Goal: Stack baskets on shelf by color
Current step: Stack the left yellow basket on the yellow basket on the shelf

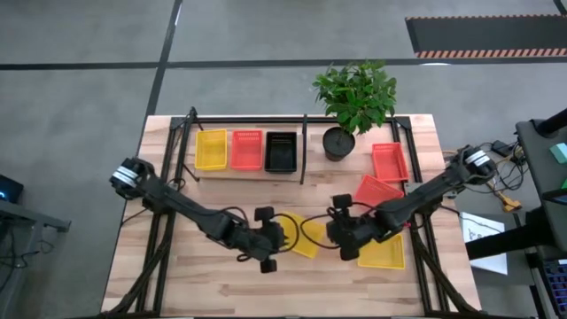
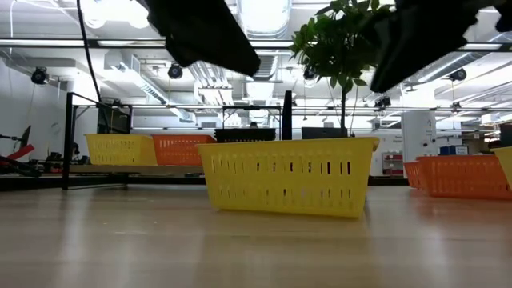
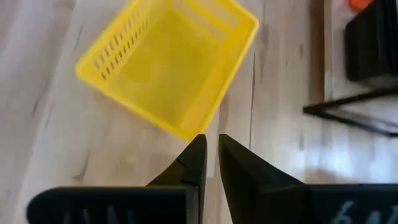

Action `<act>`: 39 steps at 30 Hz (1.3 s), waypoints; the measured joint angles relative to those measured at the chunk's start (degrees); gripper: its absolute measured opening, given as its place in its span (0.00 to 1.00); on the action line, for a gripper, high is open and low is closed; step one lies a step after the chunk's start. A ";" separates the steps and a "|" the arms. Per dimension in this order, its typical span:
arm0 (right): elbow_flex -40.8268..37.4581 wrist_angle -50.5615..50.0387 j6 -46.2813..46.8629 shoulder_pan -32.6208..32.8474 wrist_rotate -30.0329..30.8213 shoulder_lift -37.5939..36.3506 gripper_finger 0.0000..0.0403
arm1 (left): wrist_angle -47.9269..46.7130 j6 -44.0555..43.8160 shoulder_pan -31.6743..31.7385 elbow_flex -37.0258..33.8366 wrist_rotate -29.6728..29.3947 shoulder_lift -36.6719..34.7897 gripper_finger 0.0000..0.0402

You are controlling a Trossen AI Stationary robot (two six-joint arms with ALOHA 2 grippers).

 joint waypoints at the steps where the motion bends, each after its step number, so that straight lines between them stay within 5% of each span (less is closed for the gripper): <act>1: -1.58 0.50 1.29 0.22 0.10 -0.85 0.08 | 0.23 -0.20 0.13 0.23 0.83 0.70 0.12; 11: -12.59 11.32 6.37 0.32 0.13 -5.44 0.02 | -2.82 -0.74 1.90 0.06 1.92 4.49 0.12; 29: -12.93 18.06 3.43 0.32 0.66 -5.79 0.02 | -25.15 -4.96 6.08 1.02 1.66 3.97 0.12; 39: -12.91 18.96 3.42 0.32 0.66 -5.79 0.02 | -25.70 -4.47 8.01 1.82 1.52 -3.90 0.12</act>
